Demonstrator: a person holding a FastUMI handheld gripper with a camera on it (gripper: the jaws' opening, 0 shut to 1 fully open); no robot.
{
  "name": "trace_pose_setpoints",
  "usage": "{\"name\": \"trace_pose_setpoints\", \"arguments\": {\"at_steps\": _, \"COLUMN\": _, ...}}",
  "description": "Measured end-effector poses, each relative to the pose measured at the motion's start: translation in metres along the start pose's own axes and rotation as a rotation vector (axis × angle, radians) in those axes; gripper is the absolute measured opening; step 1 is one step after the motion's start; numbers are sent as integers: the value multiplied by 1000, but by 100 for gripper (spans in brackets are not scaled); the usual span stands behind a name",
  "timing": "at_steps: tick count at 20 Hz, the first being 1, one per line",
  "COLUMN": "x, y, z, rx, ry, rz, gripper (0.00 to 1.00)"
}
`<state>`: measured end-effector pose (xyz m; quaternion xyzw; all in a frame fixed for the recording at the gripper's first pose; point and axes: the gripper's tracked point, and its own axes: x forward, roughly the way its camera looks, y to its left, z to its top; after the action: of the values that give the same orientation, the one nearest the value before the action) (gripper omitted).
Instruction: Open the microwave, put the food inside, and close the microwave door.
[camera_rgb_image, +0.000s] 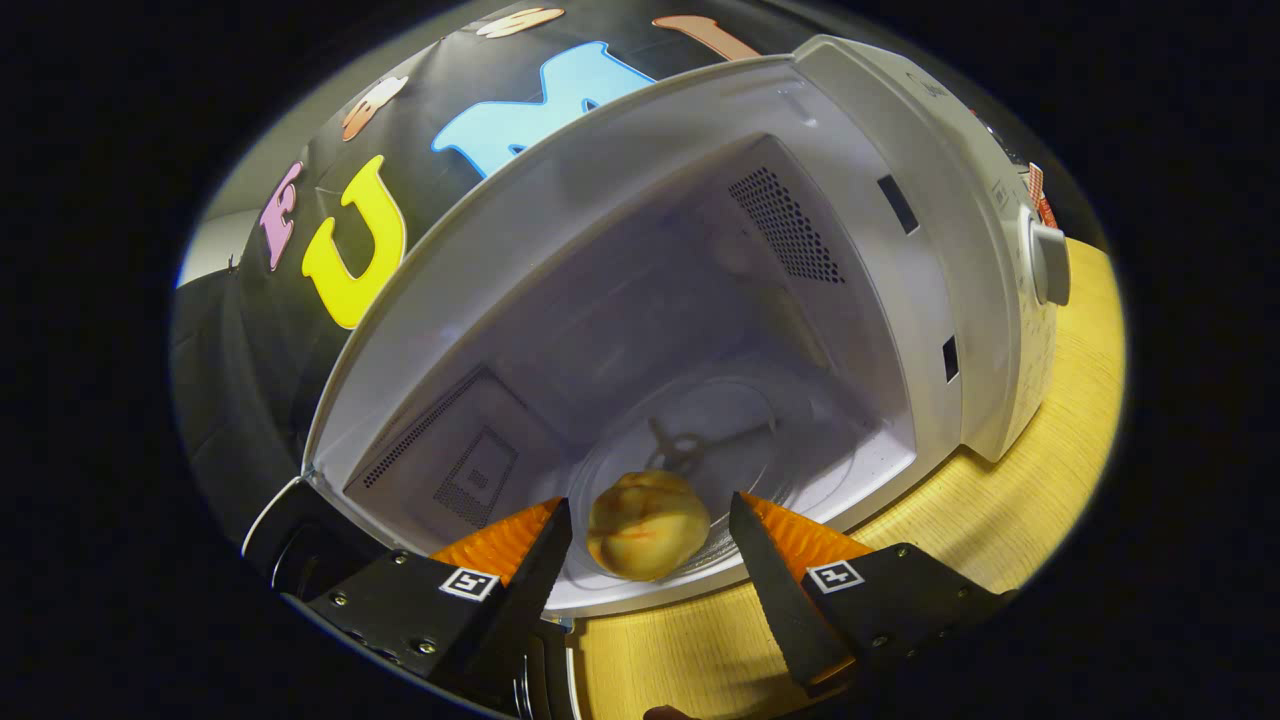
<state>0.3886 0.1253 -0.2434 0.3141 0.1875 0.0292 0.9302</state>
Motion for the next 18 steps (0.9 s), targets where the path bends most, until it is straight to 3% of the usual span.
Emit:
{"name": "trace_pose_setpoints", "arguments": {"at_steps": 6, "x": -55, "y": 33, "z": 14, "rx": -90, "ry": -24, "rz": 65, "gripper": 96}}
{"name": "trace_pose_setpoints", "arguments": {"at_steps": 18, "x": -225, "y": 71, "z": 47, "rx": -324, "ry": -135, "rz": 148, "gripper": 97}}
